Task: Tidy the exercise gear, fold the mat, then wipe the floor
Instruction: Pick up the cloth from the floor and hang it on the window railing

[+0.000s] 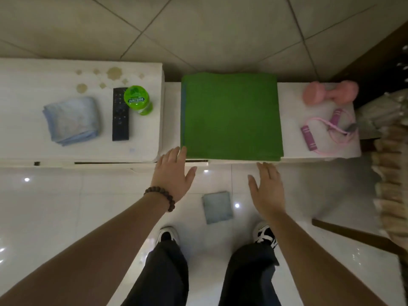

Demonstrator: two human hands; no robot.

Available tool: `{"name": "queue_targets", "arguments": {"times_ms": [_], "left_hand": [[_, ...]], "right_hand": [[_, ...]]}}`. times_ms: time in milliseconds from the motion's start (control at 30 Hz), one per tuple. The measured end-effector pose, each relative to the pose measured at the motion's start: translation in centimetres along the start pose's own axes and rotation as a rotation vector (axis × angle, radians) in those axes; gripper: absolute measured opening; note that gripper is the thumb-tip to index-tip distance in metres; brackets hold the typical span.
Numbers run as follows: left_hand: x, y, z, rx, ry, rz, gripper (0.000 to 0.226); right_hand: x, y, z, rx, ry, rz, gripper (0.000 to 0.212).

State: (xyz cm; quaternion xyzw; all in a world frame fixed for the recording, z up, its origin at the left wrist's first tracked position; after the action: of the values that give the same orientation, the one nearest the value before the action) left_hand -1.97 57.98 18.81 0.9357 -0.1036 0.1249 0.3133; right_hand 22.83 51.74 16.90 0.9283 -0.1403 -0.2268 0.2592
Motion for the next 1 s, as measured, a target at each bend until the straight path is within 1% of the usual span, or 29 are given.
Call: {"name": "queue_targets", "arguments": {"times_ms": [133, 233, 333, 433, 500, 633, 700, 800, 900, 1000], "left_hand": [[-0.4, 4.6, 3.4, -0.072, 0.013, 0.046, 0.063], [-1.2, 5.8, 8.4, -0.154, 0.004, 0.015, 0.063], [-2.1, 5.7, 14.3, -0.228, -0.013, -0.043, 0.064], [-3.0, 4.6, 20.3, -0.275, -0.036, -0.086, 0.065], [-3.7, 3.4, 24.1, -0.3, -0.056, -0.098, 0.065], [-5.3, 0.6, 30.6, -0.317, -0.083, -0.092, 0.064], [-6.4, -0.6, 33.4, -0.33, -0.102, -0.082, 0.064], [-8.5, -2.2, 36.1, -0.33, -0.128, -0.071, 0.065], [-10.6, -3.6, 37.2, -0.312, -0.121, -0.071, 0.064], [-12.2, -4.5, 37.6, -0.302, -0.125, -0.061, 0.063]], "right_hand": [[0.2, 5.5, 5.8, -0.112, -0.057, 0.033, 0.054], [2.2, 7.0, 10.5, -0.17, -0.094, 0.077, 0.052], [4.8, 6.3, 15.1, -0.212, -0.125, 0.104, 0.05], [7.6, 4.0, 19.9, -0.251, -0.149, 0.104, 0.05], [9.6, 1.7, 22.9, -0.249, -0.149, 0.098, 0.049], [13.1, -3.7, 28.9, -0.258, -0.169, 0.127, 0.049], [14.3, -6.5, 31.9, -0.278, -0.138, 0.119, 0.05], [15.4, -10.2, 35.2, -0.251, -0.066, 0.091, 0.055], [16.1, -13.4, 37.1, -0.211, 0.039, 0.044, 0.061], [16.8, -15.7, 38.3, -0.199, 0.041, 0.071, 0.06]]}}
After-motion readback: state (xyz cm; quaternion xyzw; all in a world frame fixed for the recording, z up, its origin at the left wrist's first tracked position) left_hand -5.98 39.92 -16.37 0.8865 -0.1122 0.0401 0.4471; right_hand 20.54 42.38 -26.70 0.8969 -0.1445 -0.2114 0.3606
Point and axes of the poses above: each hand's wrist, its own y-axis away from the middle knuckle, its own z-axis out of the palm, x = y × z, the point moved 5 cm from there along -y, towards the middle knuckle, and after that the axes turned 13 degrees about -x, right-handed, at the moved point
